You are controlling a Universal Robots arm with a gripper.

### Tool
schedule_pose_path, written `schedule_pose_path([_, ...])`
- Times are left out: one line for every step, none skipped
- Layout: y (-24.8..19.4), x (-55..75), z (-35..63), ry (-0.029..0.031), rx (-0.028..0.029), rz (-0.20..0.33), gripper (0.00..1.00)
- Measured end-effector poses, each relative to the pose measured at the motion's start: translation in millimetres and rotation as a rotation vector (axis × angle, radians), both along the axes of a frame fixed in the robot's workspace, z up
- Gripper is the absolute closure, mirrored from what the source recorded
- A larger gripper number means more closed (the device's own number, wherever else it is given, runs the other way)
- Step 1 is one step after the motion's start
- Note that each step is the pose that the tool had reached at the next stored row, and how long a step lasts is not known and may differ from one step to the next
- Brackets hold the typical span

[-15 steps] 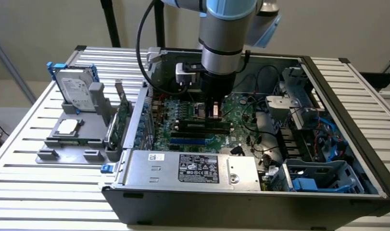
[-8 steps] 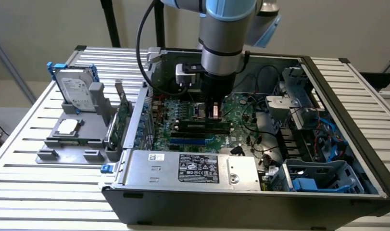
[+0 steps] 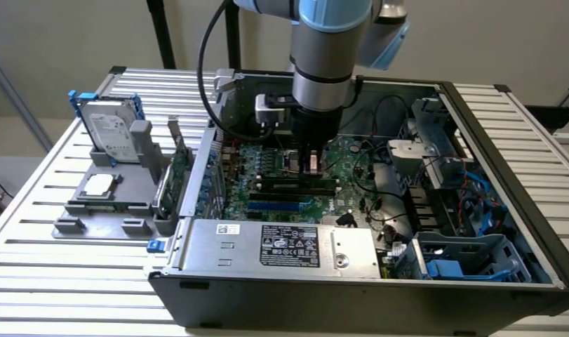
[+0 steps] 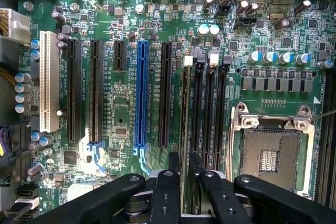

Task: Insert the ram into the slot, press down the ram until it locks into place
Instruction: 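Insert the ram into the slot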

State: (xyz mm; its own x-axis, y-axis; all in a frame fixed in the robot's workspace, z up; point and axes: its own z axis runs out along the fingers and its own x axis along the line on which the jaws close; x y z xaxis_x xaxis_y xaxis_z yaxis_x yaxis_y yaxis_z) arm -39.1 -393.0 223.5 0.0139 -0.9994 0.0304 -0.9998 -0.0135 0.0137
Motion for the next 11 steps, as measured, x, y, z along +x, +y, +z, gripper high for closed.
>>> schedule_pose_path([0.0,-0.2,0.0,-0.0001,0.0001,0.0,0.78])
schedule_pose_path([0.0,-0.3,-0.1,-0.0001,0.0001,0.0,0.78])
schedule_pose_path([0.0,-0.4,0.0,-0.0001,0.0001,0.0,0.78])
schedule_pose_path([0.0,-0.5,0.0,0.0,0.0001,0.0,0.78])
schedule_pose_path([0.0,-0.6,0.0,0.0,0.0001,0.0,0.78])
schedule_pose_path([0.0,-0.8,0.0,0.0,0.0001,0.0,0.78])
schedule_pose_path([0.0,-1.3,0.0,0.0,0.0001,0.0,0.78])
schedule_pose_path([0.0,-1.8,0.0,-0.0001,0.0001,0.0,0.78])
schedule_pose_path([0.0,-2.2,0.0,-0.0001,0.0001,0.0,0.78])
schedule_pose_path([0.0,-2.6,0.0,0.0,0.0001,0.0,0.78])
schedule_pose_path([0.0,-3.1,0.0,-0.0001,0.0001,0.0,0.78])
